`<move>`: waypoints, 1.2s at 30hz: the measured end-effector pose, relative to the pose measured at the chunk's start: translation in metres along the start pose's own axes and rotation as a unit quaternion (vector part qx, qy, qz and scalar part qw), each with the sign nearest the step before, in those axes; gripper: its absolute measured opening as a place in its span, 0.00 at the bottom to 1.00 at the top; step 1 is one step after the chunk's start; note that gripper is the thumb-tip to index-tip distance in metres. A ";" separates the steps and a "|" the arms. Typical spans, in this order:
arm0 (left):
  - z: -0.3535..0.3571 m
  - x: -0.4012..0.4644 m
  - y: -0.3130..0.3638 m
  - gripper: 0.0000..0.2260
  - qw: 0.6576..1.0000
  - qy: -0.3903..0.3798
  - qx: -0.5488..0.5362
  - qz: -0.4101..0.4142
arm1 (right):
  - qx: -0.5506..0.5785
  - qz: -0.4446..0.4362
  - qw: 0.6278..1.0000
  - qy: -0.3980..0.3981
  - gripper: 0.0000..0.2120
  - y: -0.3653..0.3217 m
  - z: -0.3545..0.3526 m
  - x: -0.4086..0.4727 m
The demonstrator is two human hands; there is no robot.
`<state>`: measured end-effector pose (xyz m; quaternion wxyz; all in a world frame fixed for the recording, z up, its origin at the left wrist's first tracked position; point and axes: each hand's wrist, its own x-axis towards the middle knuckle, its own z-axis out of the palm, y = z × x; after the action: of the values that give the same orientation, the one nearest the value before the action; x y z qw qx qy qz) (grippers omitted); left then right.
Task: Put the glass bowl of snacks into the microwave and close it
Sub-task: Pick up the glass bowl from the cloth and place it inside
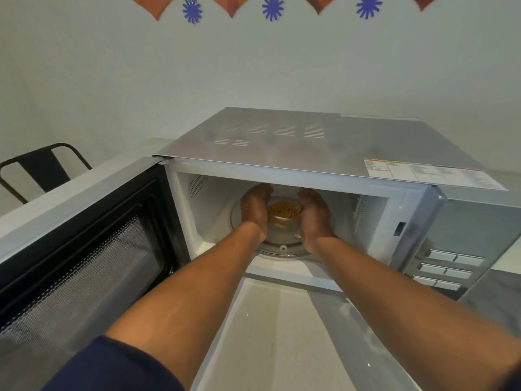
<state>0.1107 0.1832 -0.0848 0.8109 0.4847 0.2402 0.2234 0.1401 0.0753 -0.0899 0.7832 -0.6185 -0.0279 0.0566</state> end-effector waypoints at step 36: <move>-0.026 -0.115 0.046 0.10 0.709 0.117 0.609 0.336 | -0.193 -0.132 0.971 -0.057 0.18 -0.038 -0.042 -0.096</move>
<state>-0.0016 0.1523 -0.0351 0.1770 0.8918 0.2384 0.3415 0.0516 0.0138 -0.0604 0.6469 -0.7445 -0.1638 -0.0183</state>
